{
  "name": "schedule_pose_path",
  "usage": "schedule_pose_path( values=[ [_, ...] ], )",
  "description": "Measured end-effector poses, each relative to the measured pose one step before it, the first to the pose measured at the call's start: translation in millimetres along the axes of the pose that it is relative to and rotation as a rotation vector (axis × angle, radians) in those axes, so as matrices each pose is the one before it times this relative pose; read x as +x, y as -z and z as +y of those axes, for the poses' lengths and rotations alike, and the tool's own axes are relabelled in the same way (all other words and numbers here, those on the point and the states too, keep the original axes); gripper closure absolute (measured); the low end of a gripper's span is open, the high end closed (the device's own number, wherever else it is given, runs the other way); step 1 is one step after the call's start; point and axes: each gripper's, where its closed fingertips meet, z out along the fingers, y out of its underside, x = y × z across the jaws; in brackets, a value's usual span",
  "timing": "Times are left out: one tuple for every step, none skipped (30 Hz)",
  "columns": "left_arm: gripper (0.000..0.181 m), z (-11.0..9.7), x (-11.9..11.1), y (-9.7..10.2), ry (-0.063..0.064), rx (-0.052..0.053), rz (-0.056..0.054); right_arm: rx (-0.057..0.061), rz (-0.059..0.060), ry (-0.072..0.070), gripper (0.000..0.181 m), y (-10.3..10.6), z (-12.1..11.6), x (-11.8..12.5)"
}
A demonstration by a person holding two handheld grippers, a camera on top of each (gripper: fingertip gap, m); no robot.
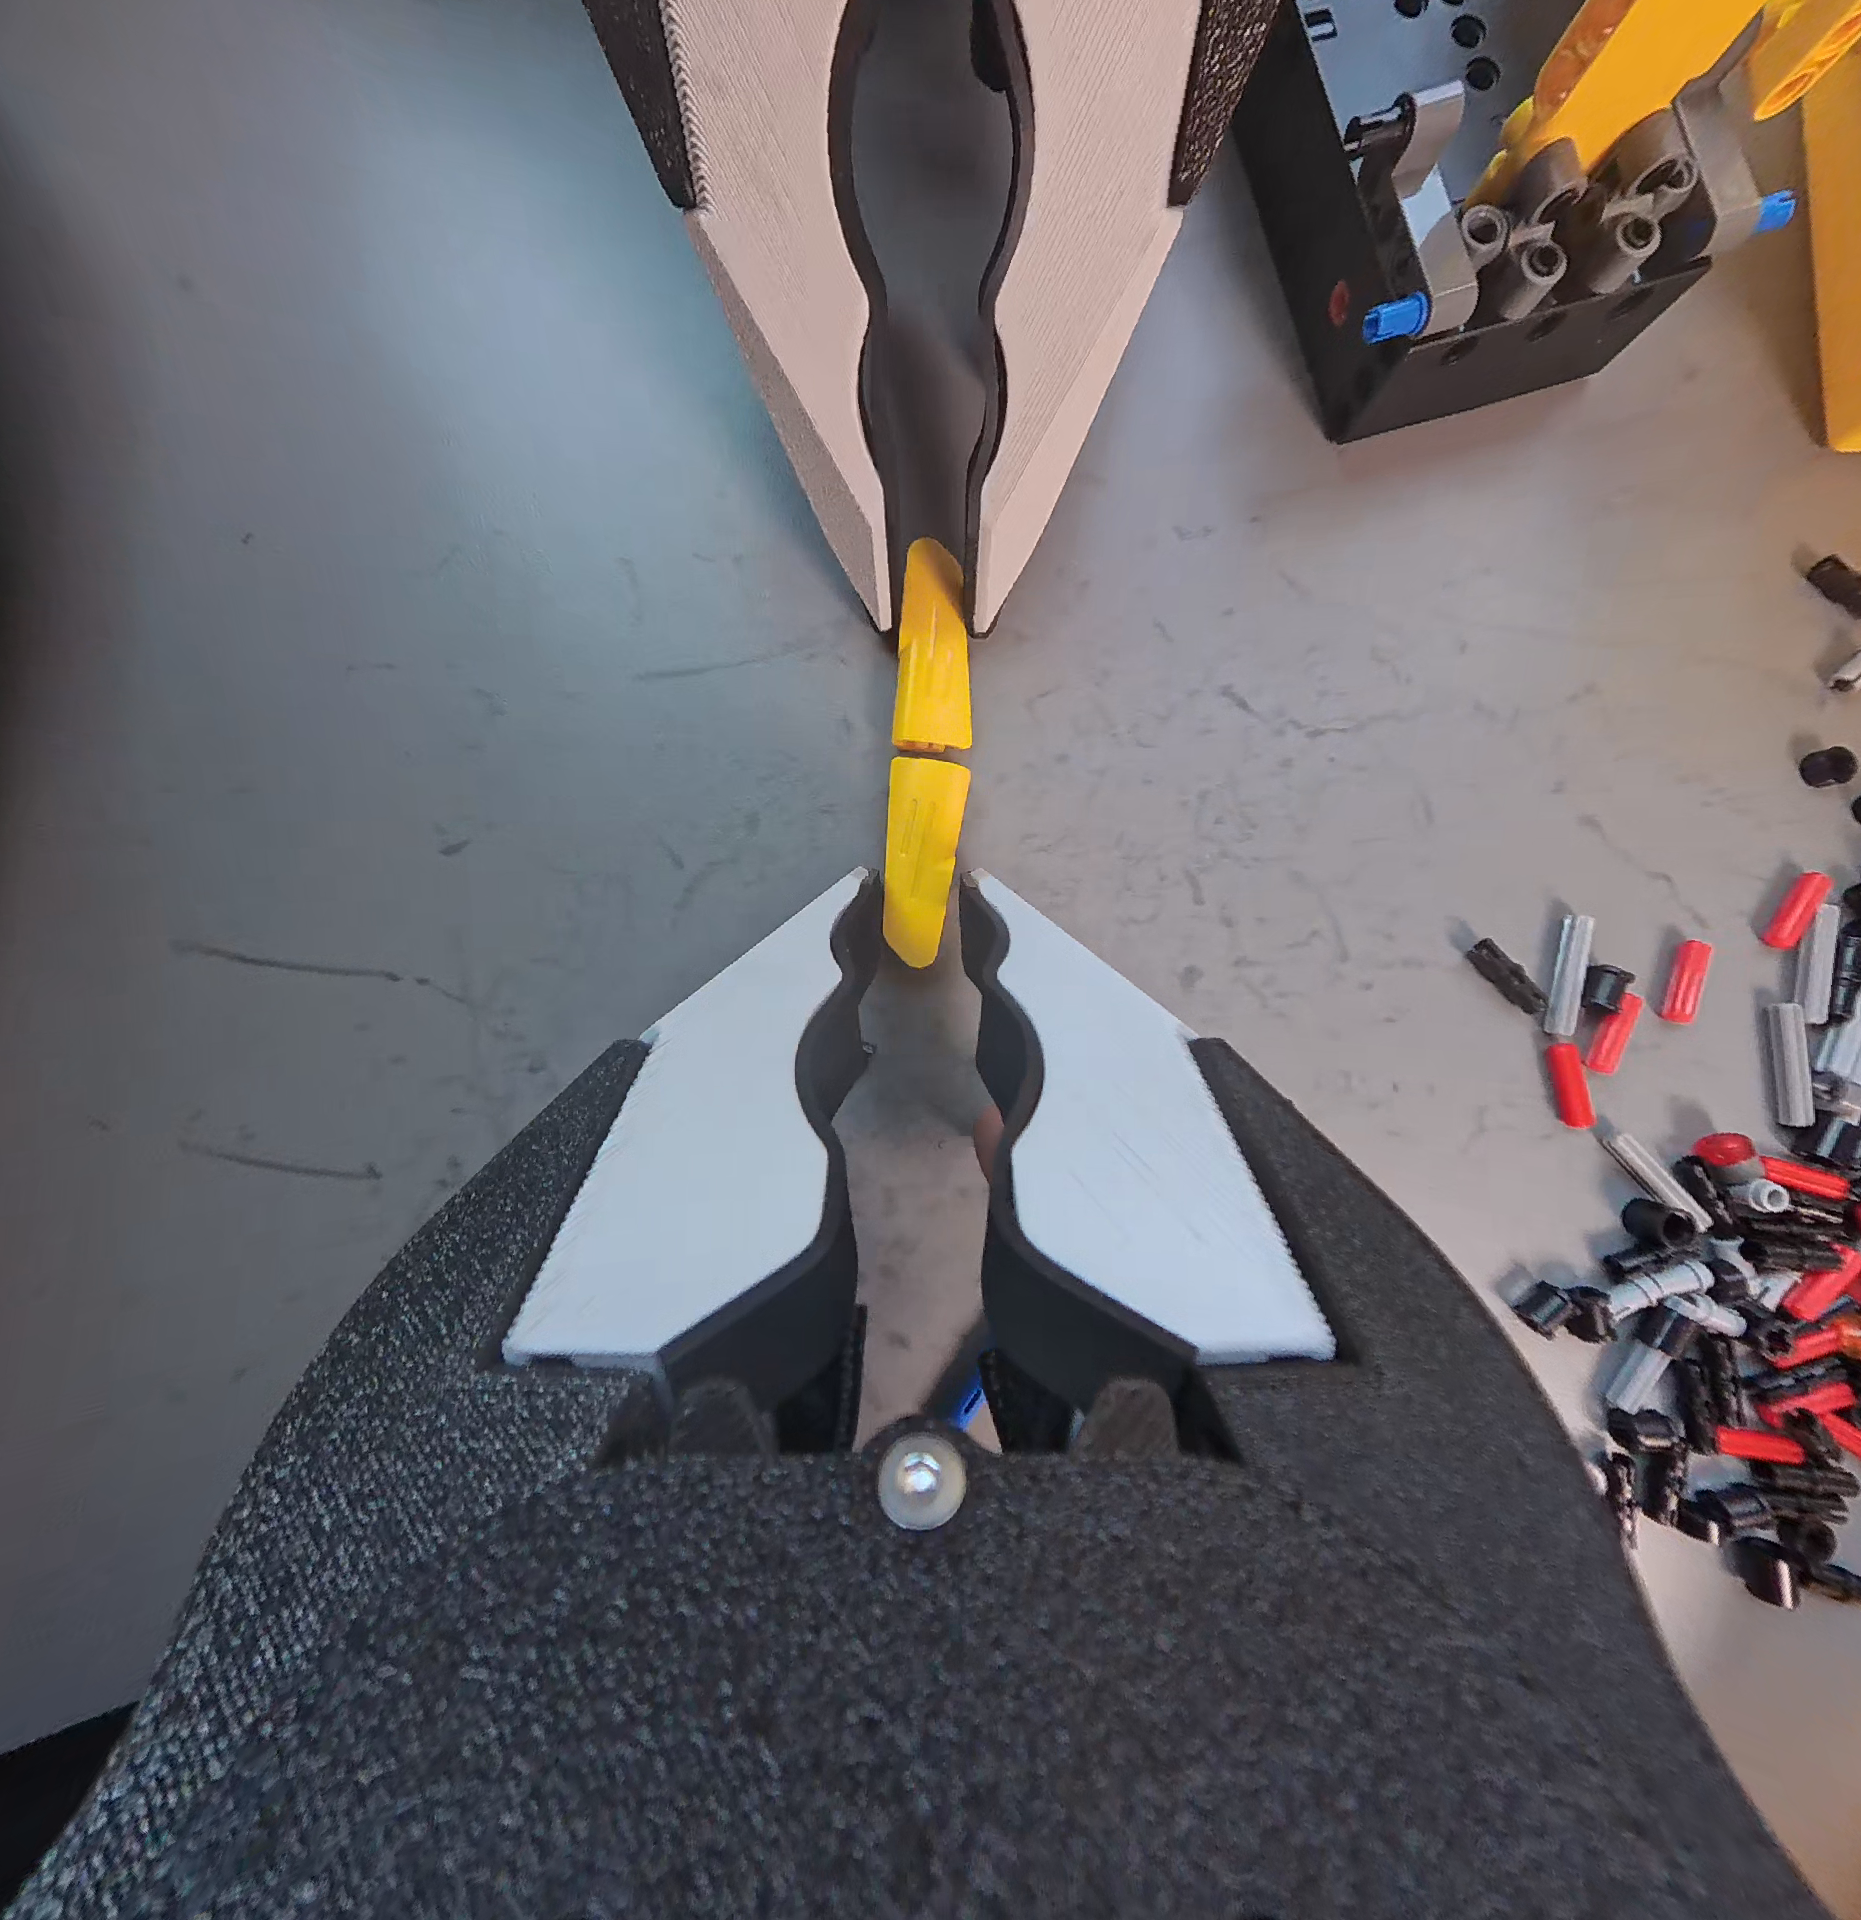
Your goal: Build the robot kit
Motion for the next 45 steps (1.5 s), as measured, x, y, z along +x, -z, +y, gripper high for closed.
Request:
schedule_pose_path(
  values=[
    [0.170,-0.02,-0.43,0.04,0.0036,0.0013,-0.0005,0.0010,0.0008,-0.0002,0.166,0.34,0.42,-0.12],
    [0.170,0.14,-0.87,0.07,0.0039,0.0017,-0.0021,0.0002,0.0005,-0.0006,0.166,0.56,0.58,-0.16],
    [0.170,0.11,-1.25,0.08,0.0029,0.0022,-0.0049,0.0001,0.0008,-0.0014,0.165,0.58,0.79,0.08],
    [0.170,0.19,-1.77,0.06,0.0025,0.0029,-0.0076,0.0007,0.0002,-0.0025,0.165,0.57,0.76,-0.01],
    [0.170,0.06,-1.43,0.00,0.0037,0.0038,-0.0058,0.0020,-0.0002,-0.0038,0.165,0.39,0.64,0.22],
    [0.170,0.18,-0.83,-0.05,0.0050,0.0036,-0.0011,0.0024,-0.0016,-0.0047,0.165,0.38,0.61,0.17],
    [0.170,0.20,-0.48,0.07,0.0046,0.0027,0.0007,0.0017,-0.0020,-0.0045,0.164,0.48,0.61,0.27],
    [0.169,0.15,-0.70,0.15,0.0030,0.0024,-0.0011,0.0005,-0.0020,-0.0032,0.164,0.46,0.62,0.26],
    [0.167,0.39,-0.77,0.42,0.0013,0.0006,-0.0029,-0.0006,-0.0011,-0.0018,0.163,0.59,0.84,0.43],
    [0.166,0.47,-0.65,0.64,0.0008,-0.0014,-0.0021,-0.0021,0.0013,-0.0011,0.163,0.87,1.12,0.70],
    [0.165,0.76,-0.45,0.81,0.0015,-0.0031,-0.0006,-0.0014,0.0055,-0.0015,0.163,1.27,1.12,1.42],
    [0.164,0.92,0.08,0.97,0.0032,-0.0031,0.0025,0.0009,0.0027,-0.0048,0.162,1.18,0.75,1.03],
    [0.163,0.92,0.40,0.91,0.0044,-0.0017,0.0050,0.0031,-0.0033,-0.0074,0.162,1.27,0.43,0.05],
    [0.163,0.53,0.39,0.71,0.0030,0.0008,0.0037,0.0052,-0.0071,-0.0061,0.161,1.14,-0.05,-1.02],
    [0.163,0.35,0.62,0.56,0.0015,0.0011,0.0042,0.0024,-0.0077,-0.0022,0.160,1.05,0.12,-1.56],
    [0.163,0.53,0.77,0.05,0.0008,-0.0009,0.0047,-0.0007,-0.0001,0.0021,0.159,1.15,0.42,-0.68],
    [0.163,0.29,0.32,-0.16,-0.0004,-0.0002,0.0019,-0.0029,0.0048,0.0014,0.157,1.59,0.60,-0.10],
    [0.163,-0.33,0.32,-0.08,-0.0010,0.0016,0.0008,-0.0019,0.0028,-0.0028,0.156,1.79,0.49,-0.41],
    [0.164,0.10,0.52,-0.05,-0.0015,-0.0002,0.0019,0.0020,-0.0033,-0.0063,0.155,1.74,0.24,-1.27],
    [0.165,-0.06,0.52,-0.06,-0.0018,0.0001,0.0016,0.0012,-0.0066,-0.0078,0.155,1.30,0.86,-2.03],
    [0.166,0.02,0.18,-0.08,-0.0014,0.0005,0.0005,-0.0050,0.0024,-0.0058,0.155,0.66,2.30,-0.72],
    [0.166,0.02,0.16,0.02,-0.0007,0.0000,-0.0001,-0.0115,0.0112,-0.0040,0.155,0.43,3.96,0.79],
    [0.166,0.09,-0.09,0.06,-0.0005,-0.0004,-0.0010,-0.0035,0.0046,-0.0081,0.155,0.67,3.15,-0.16],
    [0.166,0.05,-0.16,0.17,-0.0009,-0.0003,-0.0019,0.0093,-0.0071,-0.0142,0.155,1.73,1.14,-1.74],
    [0.166,-0.07,-0.27,0.06,-0.0013,-0.0001,-0.0022,0.0006,-0.0017,-0.0096,0.155,1.47,2.84,-1.02],
    [0.165,0.04,-0.16,0.19,-0.0011,0.0002,-0.0014,0.0002,0.0023,-0.0075,0.155,1.73,3.06,-0.43],
    [0.164,-0.27,0.05,0.11,0.0001,0.0013,0.0008,-0.0036,0.0044,-0.0086,0.155,1.67,3.96,0.23],
    [0.163,-0.48,0.04,0.32,0.0010,0.0034,0.0008,-0.0023,0.0067,-0.0105,0.155,1.59,3.95,0.94],
    [0.162,-0.97,-0.39,0.59,0.0009,0.0061,-0.0009,0.0018,0.0053,-0.0128,0.155,1.27,3.16,0.95],
    [0.161,-1.76,-0.16,1.07,0.0013,0.0100,0.0006,0.0088,0.0049,-0.0119,0.155,1.21,1.53,1.12],
    [0.160,-2.49,-0.12,1.71,0.0030,0.0149,0.0017,0.0133,0.0032,-0.0076,0.155,1.70,-0.02,0.39],
    [0.160,-3.40,-0.64,2.20,0.0046,0.0197,-0.0013,0.0208,0.0024,-0.0006,0.154,2.76,-2.14,-0.25],
    [0.159,-4.11,-1.20,2.55,0.0056,0.0234,-0.0047,0.0307,0.0054,0.0028,0.154,4.17,-4.38,-0.11],
    [0.159,-4.50,-1.47,2.78,0.0066,0.0264,-0.0075,0.0352,0.0092,0.0000,0.154,5.11,-5.50,0.95],
    [0.158,-4.82,-2.18,2.90,0.0068,0.0284,-0.0127,0.0382,0.0163,-0.0015,0.154,5.52,-5.98,2.41],
    [0.156,-4.97,-3.48,2.86,0.0066,0.0298,-0.0206,0.0432,0.0240,-0.0010,0.154,5.64,-6.41,4.10],
    [0.155,-4.85,-3.92,2.96,0.0062,0.0293,-0.0236,0.0474,0.0298,-0.0021,0.154,5.53,-6.80,5.27],
    [0.155,-5.02,-4.09,3.04,0.0068,0.0291,-0.0238,0.0528,0.0332,-0.0052,0.153,5.28,-7.32,6.02],
    [0.154,-5.31,-4.75,3.09,0.0088,0.0313,-0.0278,0.0582,0.0320,-0.0098,0.150,4.88,-7.79,5.98],
    [0.154,-5.55,-5.36,3.04,0.0110,0.0332,-0.0308,0.0595,0.0324,-0.0158,0.148,4.30,-7.68,6.16],
    [0.153,-5.85,-5.50,2.96,0.0120,0.0352,-0.0328,0.0562,0.0355,-0.0186,0.145,3.51,-6.91,6.44],
    [0.153,-6.01,-6.14,2.49,0.0135,0.0381,-0.0380,0.0497,0.0382,-0.0155,0.144,3.08,-5.75,6.40],
    [0.153,-5.86,-6.71,2.04,0.0174,0.0384,-0.0419,0.0420,0.0349,-0.0115,0.145,2.67,-4.01,5.65],
    [0.153,-5.65,-6.24,1.50,0.0191,0.0361,-0.0392,0.0285,0.0350,-0.0107,0.151,2.34,-2.10,5.65],
    [0.153,-5.41,-4.93,1.48,0.0160,0.0324,-0.0337,0.0238,0.0435,-0.0104,0.162,2.10,-1.35,7.16]
  ],
)
